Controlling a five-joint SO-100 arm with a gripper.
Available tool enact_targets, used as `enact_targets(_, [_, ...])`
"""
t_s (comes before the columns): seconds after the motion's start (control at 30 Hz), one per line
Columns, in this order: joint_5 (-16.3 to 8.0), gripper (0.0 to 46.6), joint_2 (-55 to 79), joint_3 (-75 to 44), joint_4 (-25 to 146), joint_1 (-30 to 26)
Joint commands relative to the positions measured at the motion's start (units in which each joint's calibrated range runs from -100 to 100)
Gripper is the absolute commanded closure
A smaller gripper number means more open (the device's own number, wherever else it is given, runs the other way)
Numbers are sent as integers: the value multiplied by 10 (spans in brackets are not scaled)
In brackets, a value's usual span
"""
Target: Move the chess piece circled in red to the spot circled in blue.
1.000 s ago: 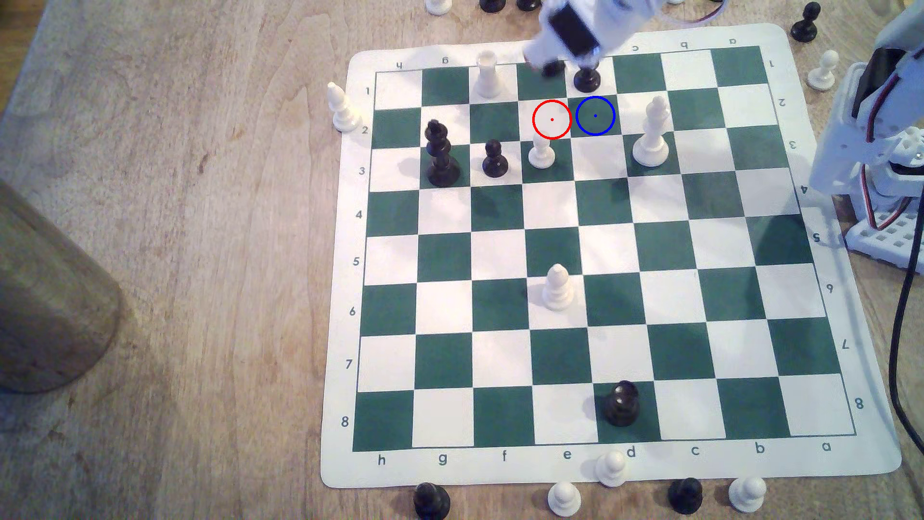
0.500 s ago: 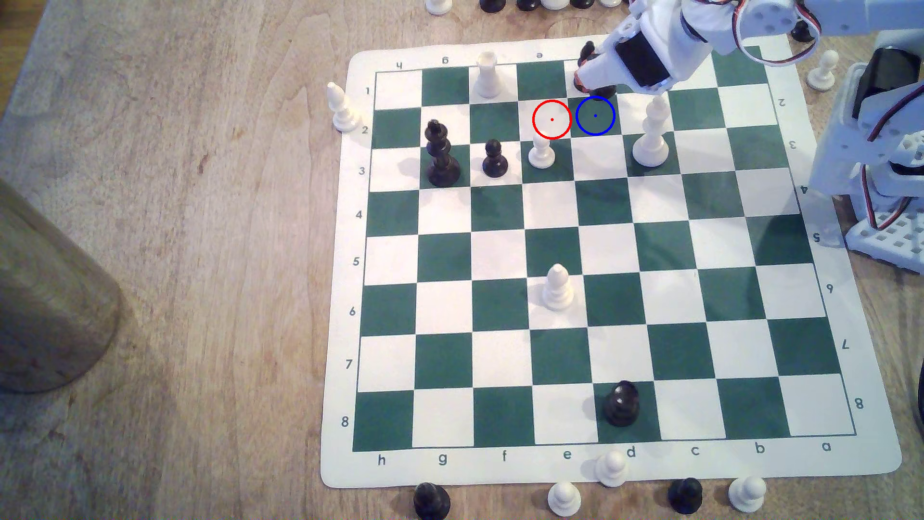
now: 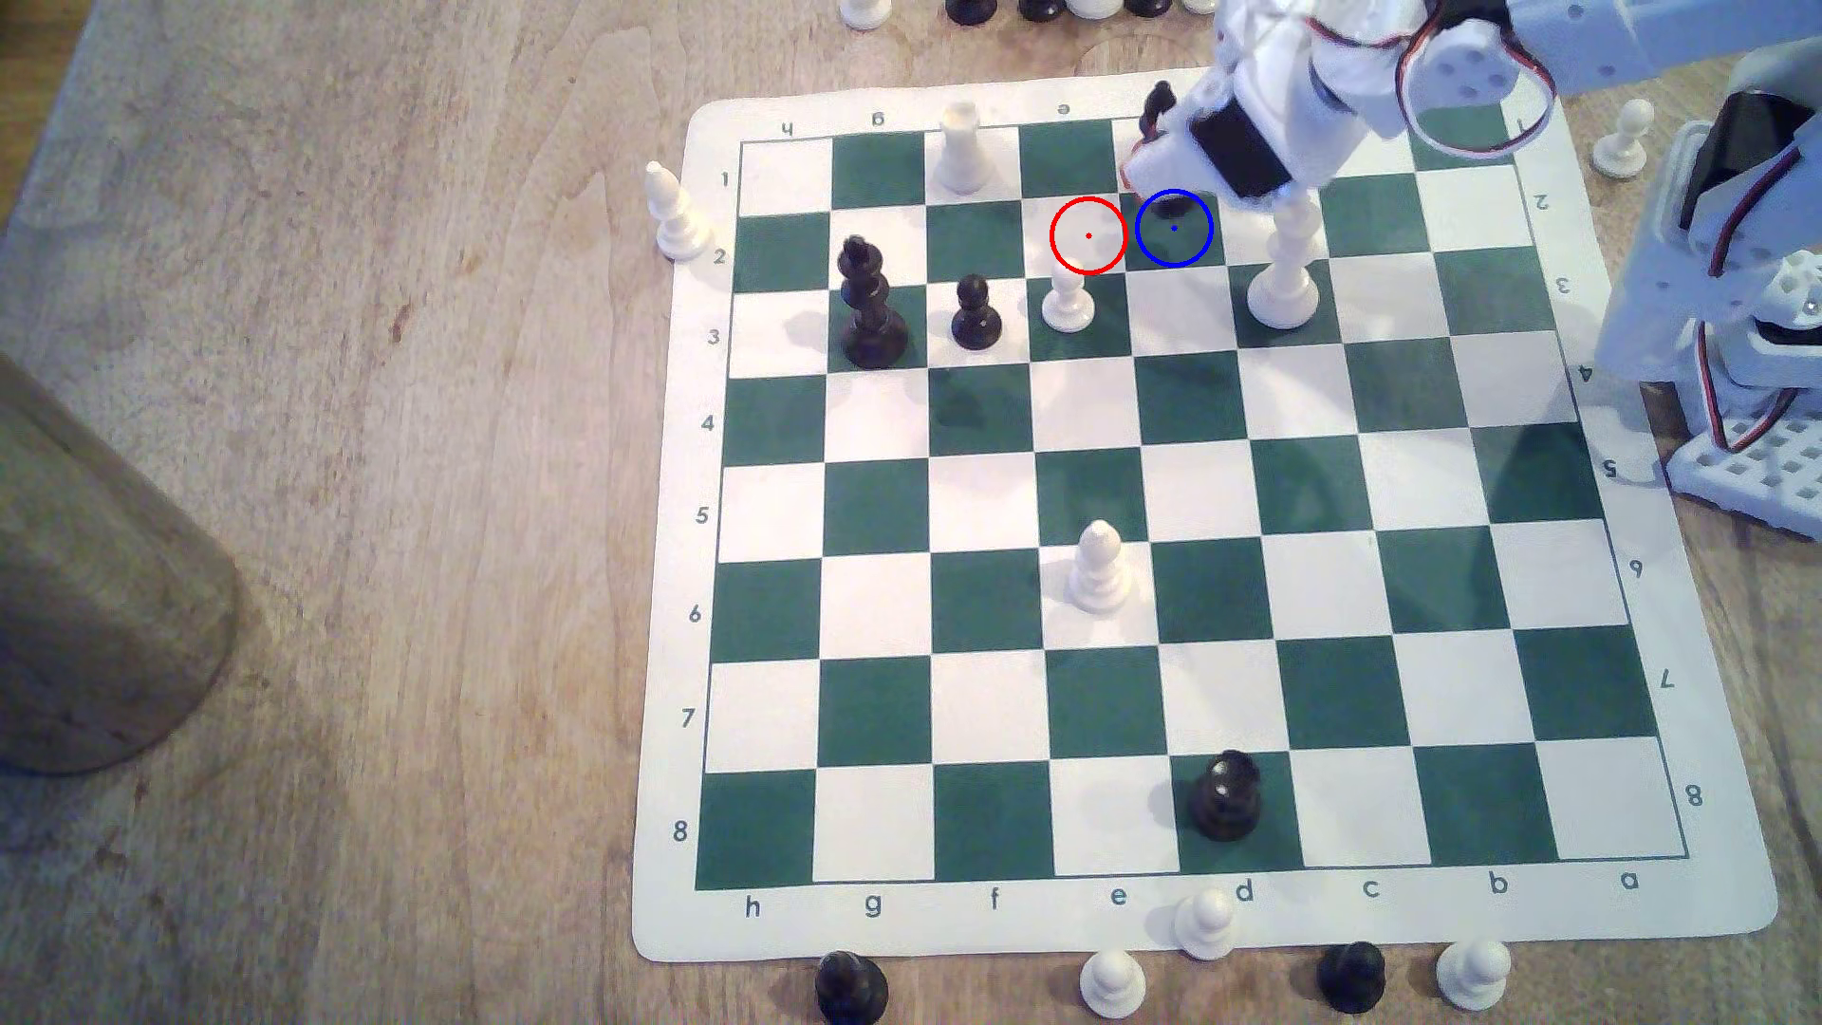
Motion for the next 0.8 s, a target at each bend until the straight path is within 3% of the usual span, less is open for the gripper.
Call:
enact_targets(0.0, [4,437,7,-6,-25,9])
enact_targets(0.77, [7,430,58,-10,-63,-8])
